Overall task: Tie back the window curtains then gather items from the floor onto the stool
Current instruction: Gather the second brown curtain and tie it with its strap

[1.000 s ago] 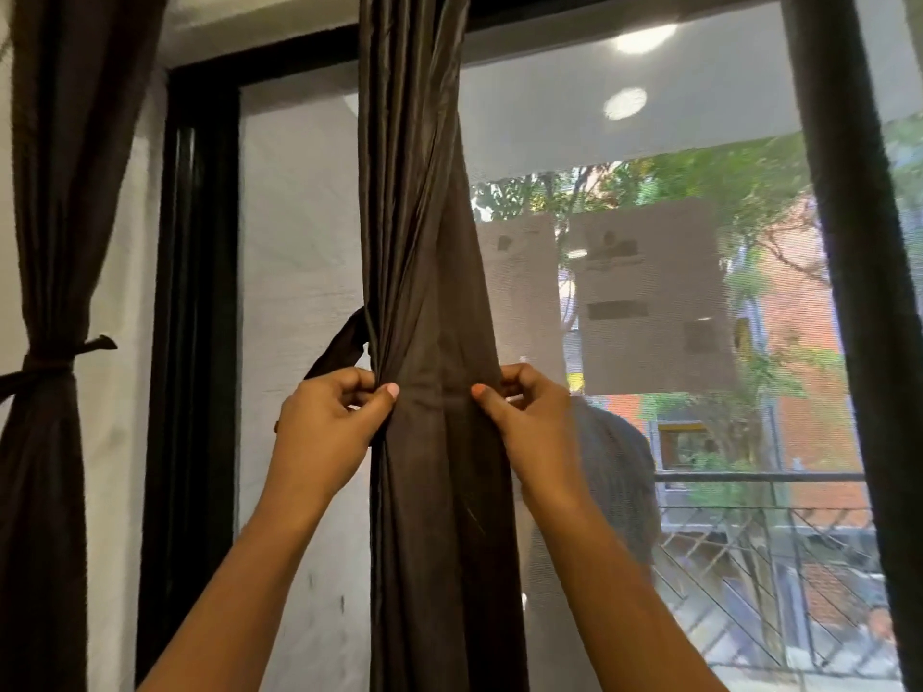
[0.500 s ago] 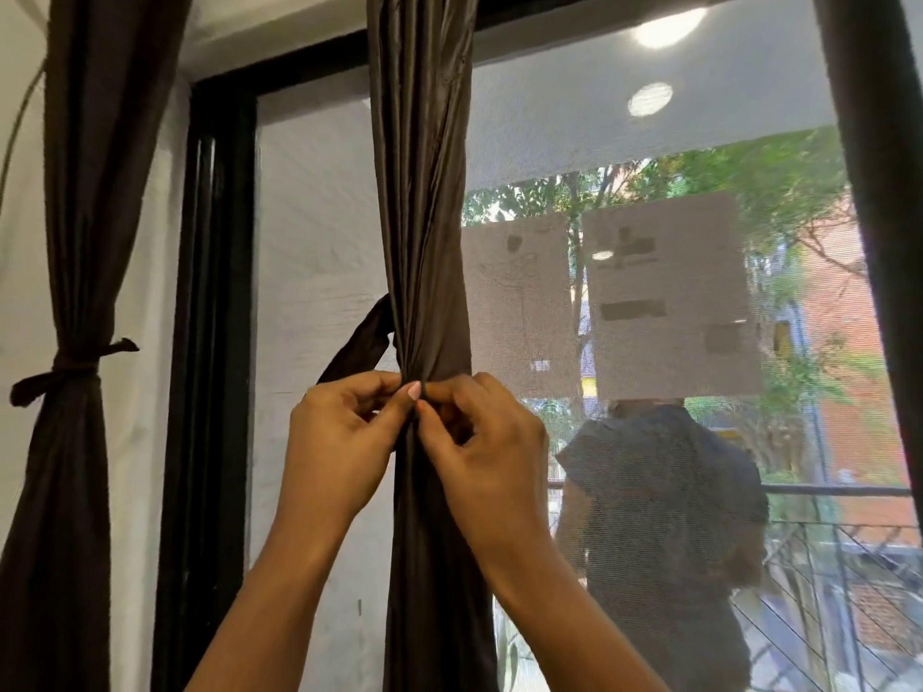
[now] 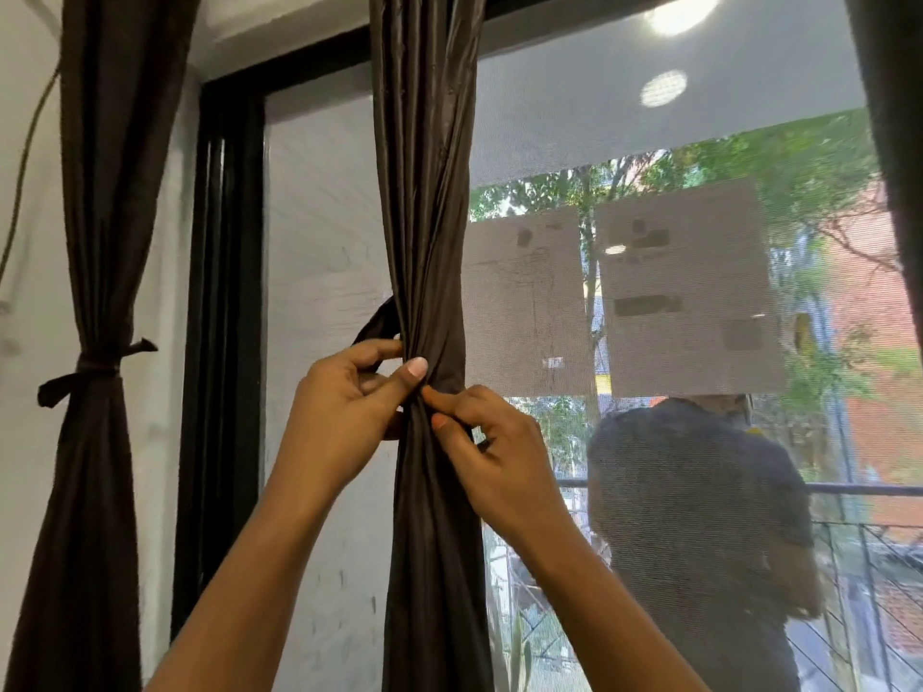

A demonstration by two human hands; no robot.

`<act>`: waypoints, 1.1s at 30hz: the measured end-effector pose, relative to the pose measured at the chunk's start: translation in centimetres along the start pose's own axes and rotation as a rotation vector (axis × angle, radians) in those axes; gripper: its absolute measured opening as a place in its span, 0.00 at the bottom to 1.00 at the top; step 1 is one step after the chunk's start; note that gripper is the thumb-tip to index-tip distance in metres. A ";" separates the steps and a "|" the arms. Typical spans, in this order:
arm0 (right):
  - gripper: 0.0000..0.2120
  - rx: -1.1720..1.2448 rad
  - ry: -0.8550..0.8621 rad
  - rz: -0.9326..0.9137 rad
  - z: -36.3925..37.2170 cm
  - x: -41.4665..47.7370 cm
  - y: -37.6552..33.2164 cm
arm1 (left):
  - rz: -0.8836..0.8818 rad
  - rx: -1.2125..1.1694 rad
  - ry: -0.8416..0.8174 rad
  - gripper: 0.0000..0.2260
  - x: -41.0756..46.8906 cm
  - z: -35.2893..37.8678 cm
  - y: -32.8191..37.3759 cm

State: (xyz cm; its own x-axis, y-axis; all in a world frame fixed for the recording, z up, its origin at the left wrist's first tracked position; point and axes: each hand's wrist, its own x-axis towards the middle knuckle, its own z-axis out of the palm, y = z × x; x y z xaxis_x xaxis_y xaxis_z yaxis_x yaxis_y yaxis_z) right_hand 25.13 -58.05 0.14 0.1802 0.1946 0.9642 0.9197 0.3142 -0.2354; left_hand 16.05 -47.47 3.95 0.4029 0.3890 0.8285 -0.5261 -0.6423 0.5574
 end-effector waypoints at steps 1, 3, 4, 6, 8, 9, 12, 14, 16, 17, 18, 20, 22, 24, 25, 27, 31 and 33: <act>0.13 0.033 -0.009 0.006 -0.2 0.4 0.3 | 0.014 0.045 0.009 0.12 0.3 0.0 0.0; 0.10 0.040 -0.003 -0.012 -0.7 1.4 0.9 | 0.038 0.139 0.038 0.12 1.0 0.1 0.0; 0.09 0.039 0.005 -0.018 -0.7 2.0 1.3 | 0.045 0.172 0.047 0.09 1.4 0.1 0.1; 0.07 0.081 0.035 -0.005 -0.8 3.1 1.8 | 0.041 0.196 0.034 0.07 2.0 0.4 0.4; 0.05 0.159 0.081 0.006 -0.6 3.8 2.2 | 0.045 0.222 0.008 0.08 2.3 0.5 0.7; 0.06 0.192 0.106 0.013 -0.5 4.0 2.5 | 0.047 0.212 0.000 0.10 2.3 0.5 0.8; 0.12 0.228 0.127 0.029 -0.4 4.6 3.0 | 0.047 0.174 0.011 0.21 2.1 0.6 1.3; 0.09 0.209 0.118 0.018 -0.1 4.9 2.9 | 0.092 0.283 0.030 0.18 2.3 0.7 1.5; 0.07 0.173 0.114 -0.011 0.0 5.2 2.8 | 0.124 0.407 0.034 0.19 2.6 0.6 1.8; 0.06 0.150 0.109 -0.023 -0.1 5.4 2.8 | 0.128 0.430 0.027 0.20 3.0 0.5 1.7; 0.06 0.144 0.088 -0.024 -0.3 5.5 2.8 | 0.134 0.438 0.004 0.19 3.4 0.2 1.7; 0.06 0.203 0.021 0.012 -1.0 5.7 2.9 | 0.149 0.466 -0.037 0.12 3.7 -0.3 1.8; 0.08 0.278 0.021 0.062 -1.4 5.8 3.2 | 0.164 0.476 -0.058 0.13 3.8 -0.8 1.6; 0.10 0.272 0.087 0.125 -1.5 6.0 3.8 | 0.166 0.442 -0.083 0.11 3.7 -1.1 1.7; 0.10 0.259 0.101 0.168 -1.4 6.0 4.0 | 0.140 0.377 -0.107 0.10 3.6 -1.4 1.8; 0.11 0.282 0.071 0.255 -1.2 6.1 4.4 | 0.012 0.111 -0.217 0.11 3.5 -1.7 2.2; 0.09 0.330 0.092 0.318 -1.2 5.9 3.8 | -0.196 -0.357 -0.393 0.15 3.6 -1.8 2.1; 0.08 0.365 0.130 0.306 -1.8 5.7 2.8 | -0.229 -0.466 -0.416 0.16 3.7 -1.8 1.6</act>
State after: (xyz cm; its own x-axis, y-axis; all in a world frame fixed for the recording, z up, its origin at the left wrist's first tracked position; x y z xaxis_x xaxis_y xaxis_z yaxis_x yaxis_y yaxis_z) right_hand 29.39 -57.78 5.18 0.4867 0.2182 0.8458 0.6397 0.5703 -0.5153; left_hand 15.32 -45.85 7.96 0.7496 0.1340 0.6482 -0.6238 -0.1845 0.7595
